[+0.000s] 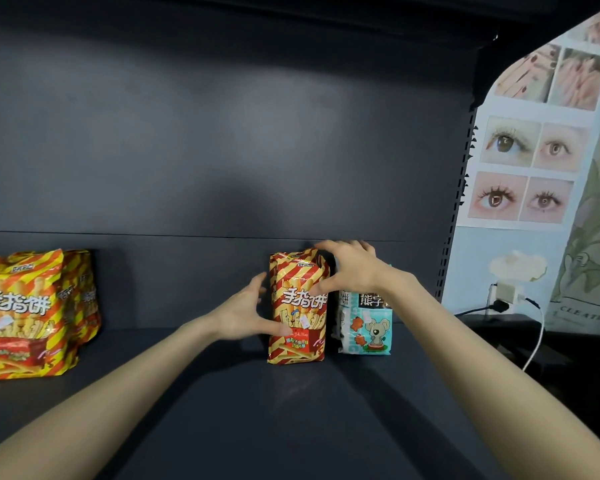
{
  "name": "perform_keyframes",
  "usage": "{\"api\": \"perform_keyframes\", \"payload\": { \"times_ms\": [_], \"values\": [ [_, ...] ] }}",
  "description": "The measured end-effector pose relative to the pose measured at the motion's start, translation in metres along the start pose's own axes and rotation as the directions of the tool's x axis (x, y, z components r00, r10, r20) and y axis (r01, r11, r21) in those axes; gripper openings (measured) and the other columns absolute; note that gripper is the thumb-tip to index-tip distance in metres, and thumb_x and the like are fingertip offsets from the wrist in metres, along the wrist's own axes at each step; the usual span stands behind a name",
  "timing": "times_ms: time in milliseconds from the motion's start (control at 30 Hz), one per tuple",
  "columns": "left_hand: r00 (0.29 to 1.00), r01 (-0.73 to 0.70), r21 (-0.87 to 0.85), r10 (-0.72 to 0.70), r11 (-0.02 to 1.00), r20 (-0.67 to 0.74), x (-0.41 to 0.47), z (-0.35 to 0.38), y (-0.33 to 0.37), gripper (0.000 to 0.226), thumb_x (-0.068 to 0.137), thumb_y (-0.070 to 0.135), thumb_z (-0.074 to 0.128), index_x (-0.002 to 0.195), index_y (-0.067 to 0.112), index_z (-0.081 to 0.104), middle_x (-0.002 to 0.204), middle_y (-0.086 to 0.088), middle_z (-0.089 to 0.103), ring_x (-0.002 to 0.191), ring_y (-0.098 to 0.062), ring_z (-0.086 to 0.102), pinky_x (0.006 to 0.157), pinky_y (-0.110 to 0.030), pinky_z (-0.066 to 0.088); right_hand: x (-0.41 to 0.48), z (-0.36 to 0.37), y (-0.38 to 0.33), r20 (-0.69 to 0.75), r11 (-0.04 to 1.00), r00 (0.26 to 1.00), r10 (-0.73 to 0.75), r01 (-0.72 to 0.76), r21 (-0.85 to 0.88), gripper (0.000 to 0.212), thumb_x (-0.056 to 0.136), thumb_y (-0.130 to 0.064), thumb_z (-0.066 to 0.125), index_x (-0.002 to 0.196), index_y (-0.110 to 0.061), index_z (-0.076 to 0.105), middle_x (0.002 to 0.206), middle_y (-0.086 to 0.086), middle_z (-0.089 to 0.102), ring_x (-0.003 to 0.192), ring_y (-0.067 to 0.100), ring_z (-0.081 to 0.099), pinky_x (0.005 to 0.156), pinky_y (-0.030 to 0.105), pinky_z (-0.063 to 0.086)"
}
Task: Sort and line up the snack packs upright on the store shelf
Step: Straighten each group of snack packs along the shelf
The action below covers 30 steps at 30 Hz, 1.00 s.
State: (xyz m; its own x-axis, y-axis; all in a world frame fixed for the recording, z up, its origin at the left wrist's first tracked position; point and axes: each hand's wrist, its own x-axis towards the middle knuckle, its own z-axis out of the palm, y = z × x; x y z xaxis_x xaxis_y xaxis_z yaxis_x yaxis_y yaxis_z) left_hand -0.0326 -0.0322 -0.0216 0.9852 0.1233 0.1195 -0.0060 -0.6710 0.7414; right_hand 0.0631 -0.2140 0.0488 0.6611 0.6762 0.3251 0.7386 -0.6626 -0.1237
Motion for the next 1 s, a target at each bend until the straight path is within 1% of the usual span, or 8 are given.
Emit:
{"api": "perform_keyframes", "payload": {
  "times_ms": [233, 400, 533, 633, 733, 833, 900, 1000],
  "values": [
    [0.999, -0.001, -0.065, 0.005, 0.998, 0.053, 0.012, 0.007, -0.005, 0.119, 0.068, 0.022, 0.084, 0.149, 0.020, -0.004, 0.147, 0.000, 0.035, 0.134, -0.017, 0.037, 0.107, -0.033, 0.037, 0.010, 0.010, 0.007, 0.066, 1.000, 0.998, -0.010, 0.009, 0.018, 0.083, 0.075, -0.048, 0.073, 0.143, -0.027, 0.031, 0.141, -0.001, 0.047, 0.137, 0.028, 0.031, 0.116, 0.052, 0.004],
    [0.997, -0.001, -0.085, 0.007, 0.996, 0.077, 0.016, 0.010, -0.014, 0.119, 0.070, 0.020, 0.082, 0.149, 0.023, -0.006, 0.144, 0.001, 0.037, 0.133, -0.017, 0.039, 0.108, -0.035, 0.038, 0.018, 0.014, 0.010, 0.081, 0.999, 0.997, -0.019, 0.017, 0.035, 0.081, 0.076, -0.046, 0.073, 0.142, -0.027, 0.032, 0.139, -0.003, 0.049, 0.135, 0.026, 0.036, 0.115, 0.057, 0.002],
    [0.996, -0.037, -0.123, 0.046, 0.992, 0.074, 0.018, 0.013, -0.020, 0.114, 0.071, 0.018, 0.081, 0.149, 0.026, -0.002, 0.142, 0.003, 0.041, 0.133, -0.018, 0.040, 0.110, -0.040, 0.038, 0.021, 0.015, 0.008, 0.103, 1.000, 0.994, -0.027, 0.026, 0.017, 0.079, 0.078, -0.046, 0.071, 0.143, -0.026, 0.032, 0.142, -0.003, 0.047, 0.138, 0.026, 0.033, 0.114, 0.058, -0.005],
    [0.995, -0.063, -0.135, 0.072, 0.989, 0.065, 0.019, 0.012, -0.023, 0.108, 0.074, 0.015, 0.078, 0.149, 0.027, 0.003, 0.136, 0.007, 0.045, 0.129, -0.013, 0.043, 0.108, -0.035, 0.040, 0.023, 0.016, 0.004, 0.100, 0.999, 0.994, -0.041, 0.040, 0.013, 0.075, 0.080, -0.045, 0.070, 0.143, -0.026, 0.034, 0.142, -0.004, 0.047, 0.138, 0.025, 0.033, 0.114, 0.058, -0.006],
    [0.994, -0.085, -0.150, 0.095, 0.985, 0.060, 0.018, 0.012, -0.026, 0.100, 0.076, 0.014, 0.077, 0.147, 0.029, 0.008, 0.129, 0.012, 0.047, 0.122, -0.007, 0.046, 0.104, -0.031, 0.042, 0.024, 0.017, 0.002, 0.089, 0.997, 0.994, -0.062, 0.058, 0.046, 0.072, 0.079, -0.043, 0.070, 0.141, -0.025, 0.038, 0.139, -0.004, 0.050, 0.135, 0.025, 0.037, 0.114, 0.055, -0.001],
    [0.994, -0.090, -0.177, 0.099, 0.980, 0.041, 0.016, 0.009, -0.033, 0.093, 0.076, 0.013, 0.076, 0.146, 0.028, 0.016, 0.131, 0.010, 0.049, 0.125, -0.010, 0.047, 0.106, -0.038, 0.043, 0.026, 0.019, -0.004, 0.082, 0.992, 0.993, -0.085, 0.076, 0.103, 0.068, 0.080, -0.042, 0.071, 0.139, -0.025, 0.041, 0.137, -0.004, 0.051, 0.133, 0.025, 0.039, 0.114, 0.054, 0.006],
    [0.994, -0.093, -0.184, 0.100, 0.979, 0.032, 0.014, 0.005, -0.039, 0.089, 0.077, 0.013, 0.076, 0.145, 0.026, 0.020, 0.132, 0.009, 0.050, 0.125, -0.010, 0.048, 0.106, -0.039, 0.042, 0.027, 0.021, -0.011, 0.081, 0.987, 0.992, -0.097, 0.086, 0.135, 0.067, 0.080, -0.041, 0.071, 0.138, -0.024, 0.042, 0.136, -0.003, 0.052, 0.131, 0.024, 0.042, 0.115, 0.054, 0.011],
    [0.995, -0.092, -0.196, 0.099, 0.976, 0.025, 0.009, -0.003, -0.048, 0.085, 0.076, 0.013, 0.076, 0.143, 0.025, 0.024, 0.133, 0.007, 0.051, 0.125, -0.011, 0.049, 0.107, -0.041, 0.042, 0.030, 0.024, -0.023, 0.082, 0.965, 0.990, -0.113, 0.090, 0.248, 0.067, 0.078, -0.035, 0.074, 0.137, -0.022, 0.044, 0.133, -0.001, 0.055, 0.125, 0.022, 0.049, 0.110, 0.046, 0.033]
  ]
}}
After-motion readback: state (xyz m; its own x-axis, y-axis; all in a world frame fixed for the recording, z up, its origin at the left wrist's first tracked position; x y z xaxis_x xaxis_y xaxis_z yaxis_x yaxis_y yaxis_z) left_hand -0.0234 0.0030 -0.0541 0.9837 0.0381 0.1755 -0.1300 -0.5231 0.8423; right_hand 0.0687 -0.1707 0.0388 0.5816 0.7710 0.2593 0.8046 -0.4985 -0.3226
